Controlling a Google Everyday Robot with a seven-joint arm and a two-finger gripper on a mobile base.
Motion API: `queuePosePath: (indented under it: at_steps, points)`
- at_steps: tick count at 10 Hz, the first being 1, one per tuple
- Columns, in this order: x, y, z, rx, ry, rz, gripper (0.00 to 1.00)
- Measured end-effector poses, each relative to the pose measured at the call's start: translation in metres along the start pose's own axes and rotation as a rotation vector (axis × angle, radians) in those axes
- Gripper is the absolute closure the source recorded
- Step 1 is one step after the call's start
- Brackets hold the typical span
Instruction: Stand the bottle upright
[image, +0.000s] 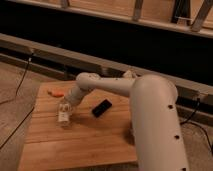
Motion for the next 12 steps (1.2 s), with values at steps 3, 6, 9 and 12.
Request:
queuePosePath:
  at_steps: [3, 6, 9, 12]
  points:
    - [0.001, 0.001, -0.002, 0.059, -0.003, -0.079, 0.35]
    - [-0.006, -0.016, -0.024, 0.262, -0.056, -0.226, 0.35]
    - [-0.004, 0.006, -0.028, 0.402, -0.072, -0.385, 0.35]
    - [-0.004, 0.028, -0.024, 0.485, -0.025, -0.482, 0.35]
